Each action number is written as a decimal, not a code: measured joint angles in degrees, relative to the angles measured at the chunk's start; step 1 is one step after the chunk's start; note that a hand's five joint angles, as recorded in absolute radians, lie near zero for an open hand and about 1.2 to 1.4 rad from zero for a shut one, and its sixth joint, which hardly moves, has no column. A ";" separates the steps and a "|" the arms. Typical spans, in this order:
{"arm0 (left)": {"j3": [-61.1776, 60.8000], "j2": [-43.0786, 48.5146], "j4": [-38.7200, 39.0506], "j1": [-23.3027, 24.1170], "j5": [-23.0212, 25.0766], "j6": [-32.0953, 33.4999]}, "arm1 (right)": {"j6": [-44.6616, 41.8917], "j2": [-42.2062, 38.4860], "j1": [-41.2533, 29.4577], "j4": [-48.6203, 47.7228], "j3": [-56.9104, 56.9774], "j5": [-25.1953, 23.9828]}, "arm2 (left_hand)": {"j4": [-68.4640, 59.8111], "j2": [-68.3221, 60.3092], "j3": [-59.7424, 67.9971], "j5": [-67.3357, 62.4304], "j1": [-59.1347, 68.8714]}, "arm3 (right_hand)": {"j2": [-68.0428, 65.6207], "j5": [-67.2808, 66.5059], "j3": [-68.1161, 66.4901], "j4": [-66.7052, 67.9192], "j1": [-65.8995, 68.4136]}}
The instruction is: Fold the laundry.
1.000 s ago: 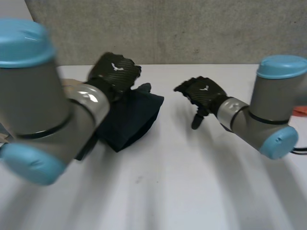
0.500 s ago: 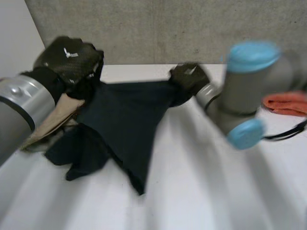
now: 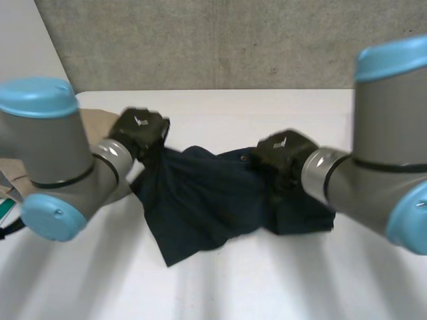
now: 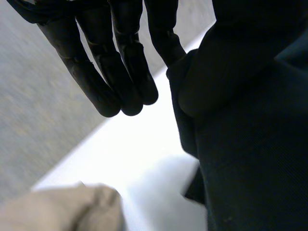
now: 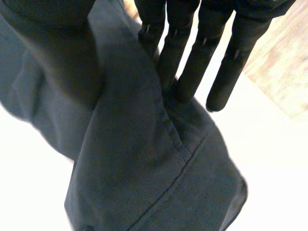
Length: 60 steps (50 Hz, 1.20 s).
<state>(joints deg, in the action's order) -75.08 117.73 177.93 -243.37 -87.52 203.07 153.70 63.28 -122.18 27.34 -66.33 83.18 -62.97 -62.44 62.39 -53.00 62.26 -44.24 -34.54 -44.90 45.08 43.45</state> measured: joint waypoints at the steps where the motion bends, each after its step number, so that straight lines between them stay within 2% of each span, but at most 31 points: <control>1: 0.22 0.73 -0.74 0.39 -0.76 0.25 | -0.12 -0.87 -0.16 -0.43 -0.43 0.59 | 6.32 6.51 -5.68 6.25 -6.94 | 8.97 8.61 8.26 -8.38 -8.01; 3: 0.44 0.98 -1.77 0.86 -1.99 0.44 | -0.21 -1.49 -0.29 -1.13 -0.96 1.60 | 11.77 11.27 -11.06 11.67 -12.92 | 17.16 17.26 16.40 -16.81 -16.10; 4: 0.51 0.56 -2.47 1.14 -2.97 0.44 | -0.24 -1.45 -0.32 -1.59 -1.19 2.23 | 25.46 24.83 -24.56 25.00 -25.90 | 23.21 23.78 23.26 -23.76 -22.19; 6: 0.35 -0.98 -3.51 1.44 -4.53 0.25 | -0.28 -0.42 -0.24 -2.75 -1.53 3.95 | 32.33 31.74 -31.61 31.64 -30.31 | 28.47 29.67 29.32 -29.27 -27.74; 9: -0.52 -5.34 -5.05 1.59 -6.60 -0.47 | -0.31 2.77 0.15 -3.73 -1.51 5.98 | 36.43 35.46 -35.30 36.27 -33.96 | 32.49 32.15 33.17 -33.09 -30.53; 12: -2.16 -10.89 -7.04 1.51 -8.02 -1.63 | -0.38 6.01 0.52 -3.34 -1.34 7.27 | 37.67 36.65 -36.40 37.89 -35.40 | 32.52 32.16 33.21 -33.23 -30.53; 19: -7.41 -20.75 -12.92 0.91 -8.24 -6.59 | -2.05 11.32 0.57 4.54 -2.22 9.54 | 42.62 42.00 -41.72 43.21 -41.34 | 32.52 32.15 33.21 -33.24 -30.53; 24: -9.82 -21.75 -15.13 0.40 -6.96 -10.31 | -3.75 12.57 0.32 5.01 -4.96 11.69 | 43.99 43.40 -43.07 44.80 -41.90 | 32.52 32.15 33.21 -33.24 -30.53; 29: -10.30 -18.43 -15.44 -0.55 -6.07 -12.44 | -4.69 13.71 -0.25 -1.50 -8.89 12.88 | 43.99 43.47 -43.07 44.85 -41.90 | 32.52 32.15 33.21 -33.24 -30.53; 35: -9.80 -13.94 -14.61 -1.90 -6.47 -12.84 | -5.03 12.76 -0.90 -10.51 -12.62 9.38 | 43.99 43.48 -43.07 44.85 -41.90 | 32.52 32.15 33.21 -33.23 -30.53; 43: -8.82 -7.36 -9.42 -2.90 -7.62 -12.86 | -8.38 4.90 -0.23 -19.10 -12.64 -0.44 | 50.02 49.23 -48.87 50.23 -48.92 | 31.55 31.43 32.25 -32.35 -30.25; 45: -8.33 -5.63 -7.31 -2.87 -7.84 -12.67 | -9.42 2.89 -0.04 -20.50 -12.15 -1.53 | 50.26 49.48 -48.91 50.25 -48.92 | 28.91 29.39 29.71 -29.92 -29.06; 47: -7.60 -3.38 -4.51 -2.68 -8.04 -12.23 | -10.63 0.33 0.15 -22.14 -11.32 -2.07 | 50.25 49.45 -48.90 50.24 -48.89 | 18.74 19.23 19.85 -20.28 -18.56; 49: -6.70 -1.00 -1.77 -2.23 -8.15 -11.49 | -11.52 -2.06 0.26 -23.53 -10.39 -1.81 | 49.01 48.10 -48.18 49.01 -47.86 | 5.37 6.18 6.44 -6.87 -3.75; 50: -6.30 -0.07 -0.85 -1.99 -8.17 -11.11 | -11.63 -2.45 0.28 -23.71 -10.22 -1.70 | 47.35 46.80 -46.77 47.33 -46.23 | 2.12 2.95 3.11 -3.50 -1.16; 51: -5.68 1.25 0.31 -1.61 -8.20 -10.54 | -11.95 -3.71 0.32 -24.28 -9.63 -1.19 | 40.59 39.54 -40.21 40.59 -38.61 | -8.04 -6.04 -7.00 6.77 8.54; 52: -5.00 2.51 1.17 -1.19 -8.24 -9.93 | -12.07 -4.40 0.35 -24.51 -9.28 -0.74 | 37.93 37.50 -37.58 37.96 -35.28 | -14.14 -11.88 -12.92 12.74 13.89; 53: -4.16 3.91 1.87 -0.69 -8.31 -9.25 | -12.13 -4.95 0.39 -24.66 -8.98 -0.28 | 27.81 26.24 -27.53 27.98 -23.77 | -19.86 -17.73 -18.08 18.01 18.53; 54: -3.91 4.29 2.01 -0.55 -8.34 -9.07 | -12.14 -5.11 0.40 -24.69 -8.88 -0.10 | 27.81 26.24 -27.53 27.98 -23.77 | -20.69 -18.97 -19.40 19.41 19.03; 55: -2.25 6.50 2.42 0.31 -8.62 -7.97 | -12.06 -5.54 0.47 -24.75 -8.45 0.81 | 4.80 4.34 -4.70 5.54 0.90 | -22.95 -21.20 -22.39 22.53 19.44; 57: -0.41 8.17 1.63 1.06 -9.19 -7.18 | -11.70 -5.18 0.59 -24.65 -8.17 1.64 | -3.58 -4.25 3.54 -2.26 4.97 | -22.95 -21.32 -22.92 23.15 19.45; 60: 1.49 8.86 -0.48 1.61 -9.94 -6.96 | -11.03 -3.79 0.71 -24.38 -7.96 2.34 | -5.31 -5.72 5.23 -2.72 4.97 | -22.95 -21.31 -23.02 23.20 19.44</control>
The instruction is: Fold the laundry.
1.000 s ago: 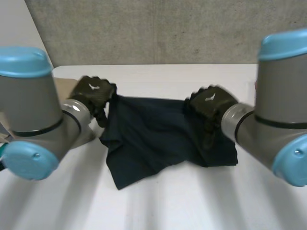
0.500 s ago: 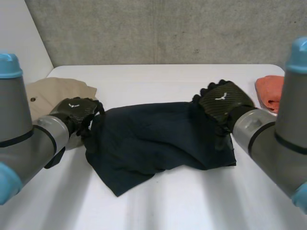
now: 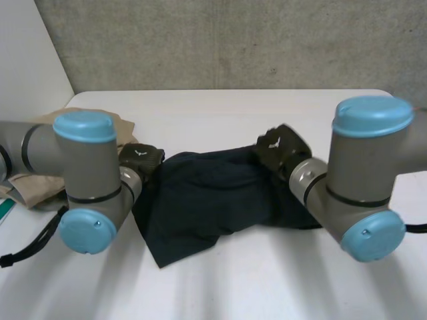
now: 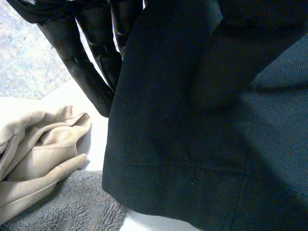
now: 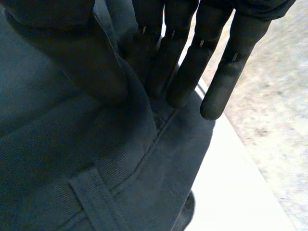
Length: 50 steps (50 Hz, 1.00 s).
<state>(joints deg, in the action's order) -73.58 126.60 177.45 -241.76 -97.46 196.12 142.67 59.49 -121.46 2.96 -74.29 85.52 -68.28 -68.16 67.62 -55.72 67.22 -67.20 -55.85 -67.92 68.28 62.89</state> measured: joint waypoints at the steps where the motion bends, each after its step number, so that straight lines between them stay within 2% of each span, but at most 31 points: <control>1: 1.13 -0.71 -2.08 0.12 -0.31 -0.47 | 0.74 2.08 0.11 0.35 0.25 0.39 | -0.07 -0.07 0.05 0.00 0.00 | 0.00 0.00 -0.01 0.00 0.00; 6: 2.29 -8.57 -6.69 -0.66 1.75 -3.25 | 2.60 9.31 0.46 2.43 1.98 0.84 | -0.09 -0.07 0.05 0.00 0.00 | 0.00 -0.01 -0.01 0.03 0.00; 13: 3.46 -34.99 -11.76 -3.91 11.85 -8.15 | 5.00 21.19 3.02 14.31 12.05 0.70 | -0.11 -0.08 0.05 0.00 0.00 | 0.00 -0.01 -0.02 0.05 0.00; 15: 4.67 -39.78 -13.18 -4.86 13.55 -9.14 | 5.58 22.88 3.81 17.70 15.17 0.54 | -0.11 -0.08 0.05 0.00 0.00 | 0.00 -0.01 -0.02 0.05 0.00; 20: 10.44 -47.18 -18.78 -7.08 16.72 -11.49 | 7.77 26.33 5.38 25.19 23.73 -0.05 | -0.16 -0.31 0.34 0.00 0.00 | 0.00 -0.01 -0.02 0.06 0.00; 23: 13.82 -48.10 -21.21 -7.69 17.53 -12.17 | 8.88 27.42 5.59 26.84 26.90 -0.40 | -0.31 -0.31 0.34 0.00 0.00 | 0.00 -0.01 -0.02 0.07 0.00; 31: 23.92 -40.96 -23.72 -8.17 17.10 -12.43 | 11.37 26.72 5.38 27.49 32.37 -1.18 | -0.33 -0.31 0.33 0.00 0.00 | 0.00 -1.11 -0.02 0.08 0.00; 37: 29.05 -27.32 -21.54 -8.02 14.83 -10.98 | 12.63 20.78 3.79 24.43 29.95 0.73 | -0.34 -0.32 0.34 0.00 0.00 | 0.00 -1.48 -0.02 0.07 0.00; 43: 34.22 -11.78 -16.15 -7.93 13.56 -8.96 | 14.81 14.19 1.58 14.03 24.82 4.64 | -0.34 -0.32 0.34 0.00 0.00 | 0.00 -1.48 -0.02 0.08 0.00; 48: 41.02 1.19 -11.42 -8.32 12.66 -7.94 | 17.31 6.27 -0.65 -3.43 19.54 7.19 | -0.02 0.00 0.02 0.26 -0.49 | 0.01 -1.46 -0.02 0.05 0.00; 49: 42.56 3.32 -10.67 -8.50 12.46 -7.86 | 17.51 4.79 -0.95 -6.68 19.08 7.33 | 3.85 3.76 -3.63 3.11 -4.38 | 2.57 1.08 2.81 -2.87 -2.17; 50: 44.23 5.44 -10.00 -8.73 12.23 -7.81 | 17.62 2.81 -1.31 -10.77 18.74 7.50 | 12.65 13.76 -13.45 11.33 -14.13 | 12.51 9.53 12.60 -11.47 -10.22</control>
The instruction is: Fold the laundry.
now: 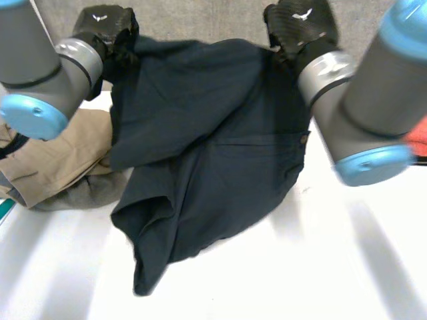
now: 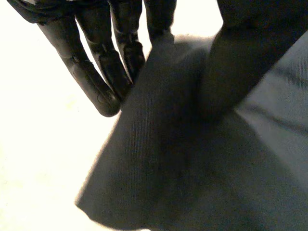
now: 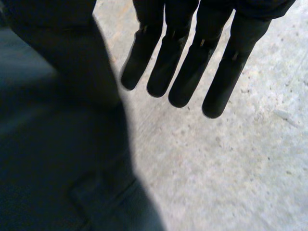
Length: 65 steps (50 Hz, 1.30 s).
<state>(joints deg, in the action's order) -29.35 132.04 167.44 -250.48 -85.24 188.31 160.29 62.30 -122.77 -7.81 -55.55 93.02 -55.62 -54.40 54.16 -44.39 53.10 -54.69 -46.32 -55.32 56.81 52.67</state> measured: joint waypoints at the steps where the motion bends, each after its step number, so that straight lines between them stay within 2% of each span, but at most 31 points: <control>1: 1.64 1.88 0.48 -0.23 -0.25 0.03 | -0.09 -1.53 -0.25 -2.72 -0.05 0.17 | 12.33 11.17 -10.98 12.20 -14.34 | 8.30 8.07 7.95 -7.77 -8.09; 2: 2.64 2.94 0.69 -0.37 -0.44 0.04 | -0.24 -2.71 -0.44 -4.57 0.01 0.32 | 17.46 17.45 -15.97 17.26 -20.27 | 15.50 15.24 13.72 -14.72 -15.18; 3: 4.46 4.62 0.89 -0.65 -0.88 0.04 | -0.84 -5.18 -0.82 -7.86 0.50 0.74 | 27.39 26.04 -25.70 27.15 -30.23 | 29.28 29.36 27.11 -28.02 -28.68; 4: 4.80 4.91 0.91 -0.71 -0.99 0.04 | -0.97 -5.60 -0.89 -8.33 0.63 0.84 | 27.39 26.04 -25.70 27.15 -30.23 | 31.41 31.55 30.36 -30.26 -30.64; 5: 6.17 5.92 0.75 -0.99 -1.62 0.05 | -1.60 -7.15 -1.13 -9.72 1.28 1.27 | 41.31 39.69 -39.38 39.59 -42.13 | 38.41 39.71 38.09 -39.29 -37.61; 6: 7.09 6.34 0.42 -1.24 -2.45 0.08 | -2.20 -8.36 -1.30 -10.20 1.89 1.68 | 43.45 41.79 -41.56 41.43 -42.35 | 41.98 43.19 42.15 -43.34 -39.88; 8: 7.36 6.24 0.12 -1.40 -3.15 0.12 | -2.62 -9.04 -1.38 -9.94 2.36 1.99 | 43.91 42.25 -42.03 41.76 -42.35 | 42.85 43.95 43.30 -44.46 -40.04; 10: 6.18 3.84 -0.99 -1.78 -5.96 0.59 | -3.21 -9.12 -1.34 -6.40 3.13 2.69 | 44.19 42.66 -42.29 41.82 -42.35 | 42.97 43.98 43.70 -44.97 -40.04; 14: -0.53 -2.57 -1.98 -1.55 -8.50 2.58 | -3.33 -6.30 -0.92 2.46 2.27 3.17 | 44.19 42.66 -42.29 41.80 -42.35 | 42.97 43.98 43.70 -44.97 -40.04; 17: -5.10 -6.17 -2.28 -1.11 -8.82 4.11 | -3.43 -4.16 -0.65 7.95 1.09 3.07 | 44.19 42.70 -42.29 41.80 -42.35 | 42.97 43.98 43.70 -44.97 -40.04; 19: -12.42 -11.09 -2.66 -0.11 -8.20 6.69 | -4.15 -1.34 -0.34 15.51 -1.43 2.34 | 44.19 42.78 -42.29 41.80 -42.35 | 42.97 43.98 43.70 -44.97 -40.04; 22: -21.90 -16.45 -3.10 1.74 -6.69 9.60 | -5.59 1.31 -0.03 22.99 -5.12 0.90 | 38.11 36.45 -36.56 36.37 -34.97 | 41.66 42.97 42.35 -43.68 -38.98; 24: -30.90 -21.20 -3.43 3.68 -5.14 12.10 | -7.26 3.44 0.43 29.33 -9.69 -0.96 | 24.37 23.36 -23.12 23.13 -19.65 | 32.68 34.53 33.32 -34.99 -30.62; 30: -52.13 -31.80 -3.94 8.84 -1.79 17.37 | -10.03 6.14 1.99 34.98 -21.39 -6.52 | 4.44 3.16 -3.11 3.47 -0.49 | 14.40 16.42 15.19 -16.74 -12.20; 35: -66.80 -34.94 -1.12 15.16 -1.92 17.36 | -10.71 5.58 3.06 29.18 -28.97 -10.56 | 1.92 0.71 -0.57 1.04 0.61 | 13.27 15.11 13.96 -15.43 -11.19; 39: -72.88 -33.15 2.80 17.59 -4.04 15.87 | -10.62 3.07 3.07 19.67 -32.76 -11.83 | 4.63 3.41 -3.16 3.29 -2.37 | 19.20 22.14 20.46 -22.02 -17.36; 43: -73.77 -28.77 7.06 16.64 -6.87 15.30 | -10.51 0.01 2.47 10.36 -33.99 -11.02 | 5.76 4.68 -4.44 4.56 -3.51 | 27.13 29.58 27.63 -29.13 -24.23; 55: -66.59 -16.28 15.74 12.20 -16.74 17.94 | -11.77 -6.29 -0.34 -7.63 -33.40 -4.78 | 7.20 6.00 -5.89 5.96 -4.72 | 27.64 31.46 28.13 -30.34 -24.54; 65: -64.81 -14.56 19.26 12.10 -17.97 18.58 | -14.02 -9.66 -0.85 -14.04 -30.53 -4.23 | 11.97 10.68 -10.20 10.52 -8.97 | 27.63 31.17 28.13 -30.31 -24.53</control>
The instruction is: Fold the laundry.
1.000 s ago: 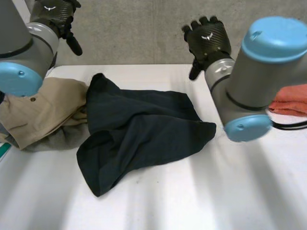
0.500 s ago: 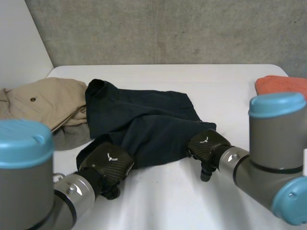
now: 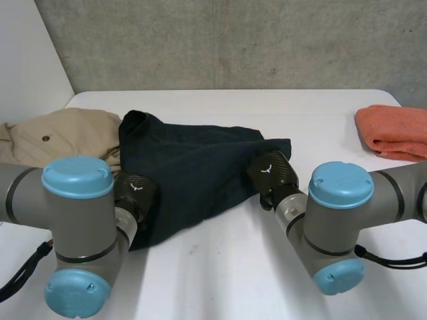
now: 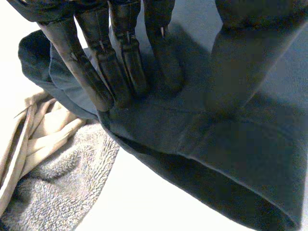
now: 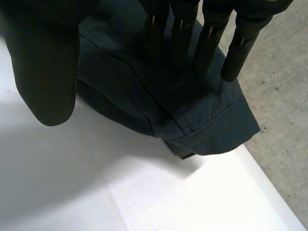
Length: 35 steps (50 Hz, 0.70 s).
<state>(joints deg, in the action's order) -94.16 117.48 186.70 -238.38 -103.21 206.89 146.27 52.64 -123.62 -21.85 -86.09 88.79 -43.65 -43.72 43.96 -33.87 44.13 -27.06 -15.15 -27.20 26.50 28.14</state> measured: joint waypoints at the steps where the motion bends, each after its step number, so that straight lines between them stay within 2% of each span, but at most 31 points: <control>1: 0.15 0.40 0.21 0.02 0.09 0.23 | -0.21 -0.63 -0.01 -0.30 0.60 -0.05 | 1.06 1.15 -0.99 1.01 -0.82 | -0.10 -0.76 -0.06 0.19 0.00; 4: 0.92 2.18 0.61 0.16 0.16 1.53 | -0.88 -2.79 -0.06 -0.96 2.73 -0.19 | 7.59 7.45 -7.50 7.61 -7.51 | -0.59 -3.98 -1.46 2.41 0.22; 7: 1.66 3.46 0.75 0.26 0.00 2.72 | -1.27 -3.87 -0.08 -1.18 3.85 -0.19 | 8.51 8.28 -8.30 8.57 -8.33 | -3.60 -6.52 -4.00 4.84 1.59; 12: 4.18 6.19 1.52 0.24 -1.46 6.50 | -2.60 -7.36 -0.07 -1.72 7.99 -0.18 | 7.85 7.61 -7.92 8.03 -7.74 | -20.48 -21.39 -20.06 20.17 18.93; 13: 4.76 6.67 1.95 0.19 -1.91 7.37 | -2.71 -7.75 -0.06 -1.82 8.55 -0.19 | 4.75 4.17 -5.05 5.00 -4.46 | -25.88 -26.37 -24.75 25.31 24.14; 14: 5.19 6.97 2.35 0.15 -2.24 7.97 | -2.83 -8.25 -0.02 -1.92 9.25 -0.20 | -3.80 -4.42 4.16 -3.26 5.16 | -32.85 -33.19 -31.54 32.17 31.12; 17: 6.38 7.82 3.67 -0.04 -3.07 9.57 | -2.96 -9.03 0.10 -2.14 10.63 -0.20 | -20.67 -20.96 20.41 -19.85 22.32 | -40.08 -40.39 -39.79 40.68 36.21; 23: 8.23 8.11 6.01 -0.73 -3.50 12.62 | -2.21 -8.00 0.61 -1.38 12.14 -0.26 | -24.70 -24.65 23.97 -22.82 22.83 | -40.17 -40.44 -40.75 41.79 36.21; 30: 7.79 -1.03 3.59 -1.02 3.12 10.85 | 3.34 2.19 2.67 8.41 12.48 -0.46 | -24.71 -24.65 23.97 -22.82 22.83 | -40.17 -40.44 -40.75 41.80 36.21; 35: 8.21 -15.78 -4.29 -2.20 7.99 1.48 | 7.64 13.19 5.94 25.36 16.51 -1.76 | -24.73 -24.65 23.97 -22.82 22.83 | -40.17 -40.44 -40.75 41.84 36.21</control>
<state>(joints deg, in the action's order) -85.95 101.70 182.41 -240.58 -95.22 208.37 153.91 65.84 -117.68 3.50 -69.58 87.03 -68.38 -68.37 67.93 -56.70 66.96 -67.22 -55.60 -67.95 68.34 64.35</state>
